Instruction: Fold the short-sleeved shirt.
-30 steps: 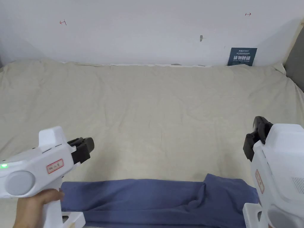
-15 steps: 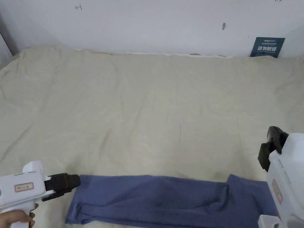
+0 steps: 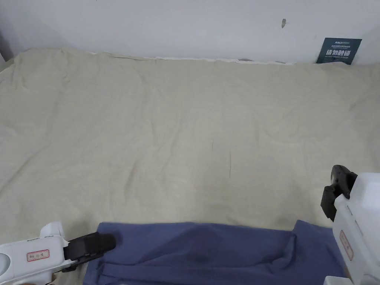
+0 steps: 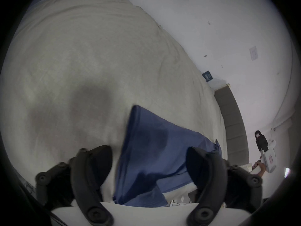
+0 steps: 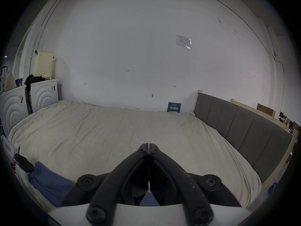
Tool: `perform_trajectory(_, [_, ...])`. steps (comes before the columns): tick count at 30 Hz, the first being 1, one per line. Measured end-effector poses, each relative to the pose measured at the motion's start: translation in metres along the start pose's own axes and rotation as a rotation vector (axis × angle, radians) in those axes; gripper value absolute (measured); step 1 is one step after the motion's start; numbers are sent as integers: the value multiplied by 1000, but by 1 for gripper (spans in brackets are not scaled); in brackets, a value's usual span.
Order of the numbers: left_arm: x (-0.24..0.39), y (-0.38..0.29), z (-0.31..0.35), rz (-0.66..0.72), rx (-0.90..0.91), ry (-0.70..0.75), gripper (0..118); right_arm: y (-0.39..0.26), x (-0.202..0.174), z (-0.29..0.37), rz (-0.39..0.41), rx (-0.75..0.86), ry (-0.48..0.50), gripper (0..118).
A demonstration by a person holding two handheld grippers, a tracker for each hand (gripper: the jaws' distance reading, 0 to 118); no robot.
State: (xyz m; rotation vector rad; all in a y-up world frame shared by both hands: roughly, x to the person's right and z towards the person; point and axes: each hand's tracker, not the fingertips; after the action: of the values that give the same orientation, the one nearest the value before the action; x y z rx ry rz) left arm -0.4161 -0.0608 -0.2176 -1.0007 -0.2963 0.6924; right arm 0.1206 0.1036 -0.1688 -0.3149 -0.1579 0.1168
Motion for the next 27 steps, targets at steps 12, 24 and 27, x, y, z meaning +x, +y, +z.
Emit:
perform_trajectory(12, [35, -11, -17, -123, -27, 117, 7, 3, 11, 2, -29, -11, 7, 2])
perform_trajectory(24, [44, 26, 68, -167, 121, 259, 6, 9, 43, 21, -56, 38, -5, 2])
perform_trajectory(27, [53, 22, 68, -169, 102, 305, 6, 8, 50, 24, -58, 41, -5, 2])
